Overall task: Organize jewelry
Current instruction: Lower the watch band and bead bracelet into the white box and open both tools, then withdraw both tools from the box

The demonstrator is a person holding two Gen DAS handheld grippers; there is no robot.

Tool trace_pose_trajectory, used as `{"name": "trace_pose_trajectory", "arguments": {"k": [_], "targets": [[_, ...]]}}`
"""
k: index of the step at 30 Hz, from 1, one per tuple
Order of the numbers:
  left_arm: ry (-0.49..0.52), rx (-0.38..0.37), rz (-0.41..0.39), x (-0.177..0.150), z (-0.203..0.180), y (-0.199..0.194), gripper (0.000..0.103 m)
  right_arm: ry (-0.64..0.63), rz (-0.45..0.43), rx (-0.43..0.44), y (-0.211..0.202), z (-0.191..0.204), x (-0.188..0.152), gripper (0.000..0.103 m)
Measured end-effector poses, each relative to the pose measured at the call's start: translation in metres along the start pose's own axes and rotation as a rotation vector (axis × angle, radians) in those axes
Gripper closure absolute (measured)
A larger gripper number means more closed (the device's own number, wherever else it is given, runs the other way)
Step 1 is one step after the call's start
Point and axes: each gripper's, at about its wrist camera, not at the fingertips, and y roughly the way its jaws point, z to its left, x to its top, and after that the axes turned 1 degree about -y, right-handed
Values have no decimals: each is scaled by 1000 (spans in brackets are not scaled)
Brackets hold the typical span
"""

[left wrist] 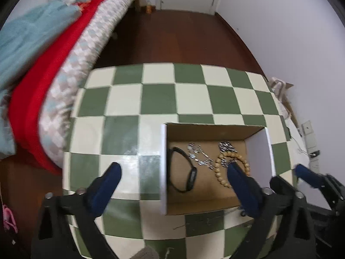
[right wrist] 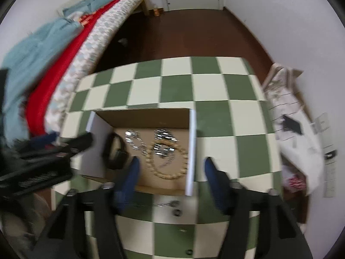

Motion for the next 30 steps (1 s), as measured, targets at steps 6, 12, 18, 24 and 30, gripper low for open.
{"name": "trace_pose_trajectory", "arguments": {"k": [6,12,18,24,30], "targets": [[18,110,-101,-22,4,-17,0,-22,19,-85,5,0,-20,0],[37,168,-128,-50,4,-24,0,-21,-5,-112,-3,4,-36,0],[38,174,-146,-71,4,-41,0,-15,-52,-116,-26,9,-50,0],[34,184,-232,-86,4,-80,0,-33,-125,-130,-63,17,-63,0],[23,168,-299,-97,4,-117,0,-35,-208,-144,-104,21,-77,0]]}}
